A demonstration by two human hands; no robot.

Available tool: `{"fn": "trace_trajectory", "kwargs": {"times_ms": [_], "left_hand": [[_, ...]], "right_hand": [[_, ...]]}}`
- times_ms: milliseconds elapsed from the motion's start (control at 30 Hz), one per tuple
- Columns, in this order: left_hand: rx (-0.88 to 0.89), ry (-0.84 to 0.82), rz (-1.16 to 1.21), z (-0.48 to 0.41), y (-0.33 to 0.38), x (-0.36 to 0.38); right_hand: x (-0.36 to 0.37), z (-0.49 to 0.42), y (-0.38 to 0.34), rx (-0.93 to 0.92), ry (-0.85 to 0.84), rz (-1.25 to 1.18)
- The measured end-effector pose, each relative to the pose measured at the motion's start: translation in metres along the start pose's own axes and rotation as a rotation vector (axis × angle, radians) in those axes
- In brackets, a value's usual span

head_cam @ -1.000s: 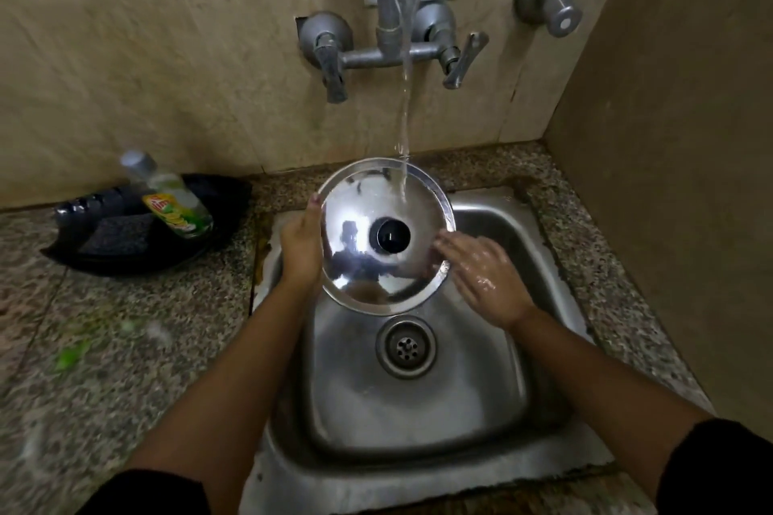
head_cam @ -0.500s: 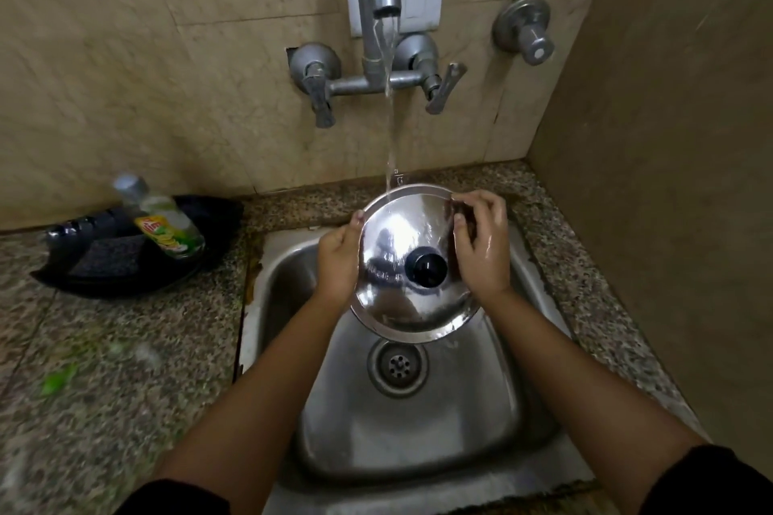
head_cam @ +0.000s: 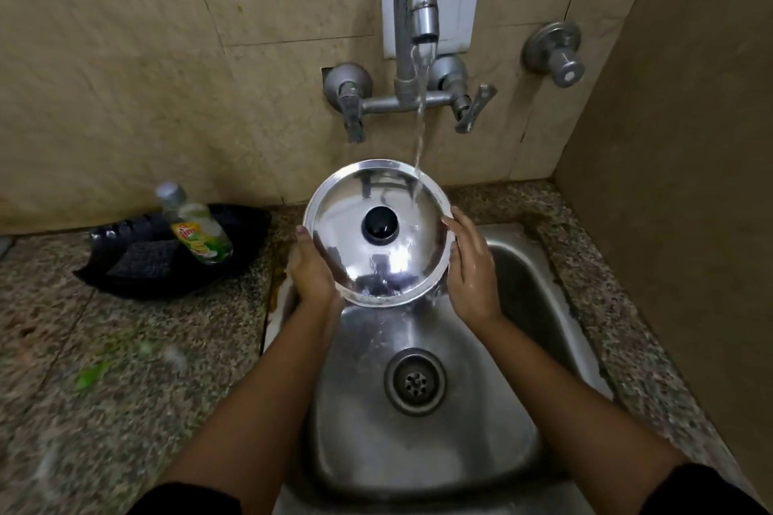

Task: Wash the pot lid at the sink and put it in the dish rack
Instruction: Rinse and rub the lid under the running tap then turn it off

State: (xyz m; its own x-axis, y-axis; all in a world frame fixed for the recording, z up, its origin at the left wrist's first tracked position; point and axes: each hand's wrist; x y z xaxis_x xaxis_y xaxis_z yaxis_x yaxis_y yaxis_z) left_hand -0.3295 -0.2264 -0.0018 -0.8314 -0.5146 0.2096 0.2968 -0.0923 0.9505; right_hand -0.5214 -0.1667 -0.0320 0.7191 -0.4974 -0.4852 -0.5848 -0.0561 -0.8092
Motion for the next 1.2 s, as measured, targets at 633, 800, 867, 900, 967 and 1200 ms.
{"fn": "trace_trajectory", "kwargs": {"times_ms": [633,800,867,900,967,1200], "left_hand": [[-0.238,-0.313,-0.327,0.033,-0.025,0.028],[-0.442,-0.437,-0.437,0.015,-0.026,-0.012],[-0.531,-0.520,-0.470,0.009,-0.026,-0.028],[-0.591,-0.565,-0.450,0.007,-0.026,-0.034],[-0.668,-0.686,-0.381,0.005,-0.027,-0.044],[-0.383,-0.756,0.011,0.007,-0.022,-0.026]], "right_hand": [[-0.074,0.033,0.041,-0.091,-0.312,0.447],[-0.079,0.032,0.021,-0.276,-0.544,0.428],[-0.076,0.027,0.014,-0.218,-0.535,0.244],[-0.072,0.023,0.010,-0.139,-0.521,0.128],[-0.063,0.009,0.001,0.022,-0.469,-0.057],[-0.039,-0.034,-0.003,0.425,-0.407,-0.380]]}}
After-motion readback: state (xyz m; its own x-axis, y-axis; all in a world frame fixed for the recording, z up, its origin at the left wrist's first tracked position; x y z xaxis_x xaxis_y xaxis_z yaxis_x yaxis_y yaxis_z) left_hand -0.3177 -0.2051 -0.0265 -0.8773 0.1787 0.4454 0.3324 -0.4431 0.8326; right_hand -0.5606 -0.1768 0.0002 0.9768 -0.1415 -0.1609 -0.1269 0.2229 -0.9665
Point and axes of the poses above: each hand's wrist, its own z-axis away from the middle knuckle, its own x-axis out of the palm, y = z × x, and after that the axes turned 11 degrees about x, right-handed
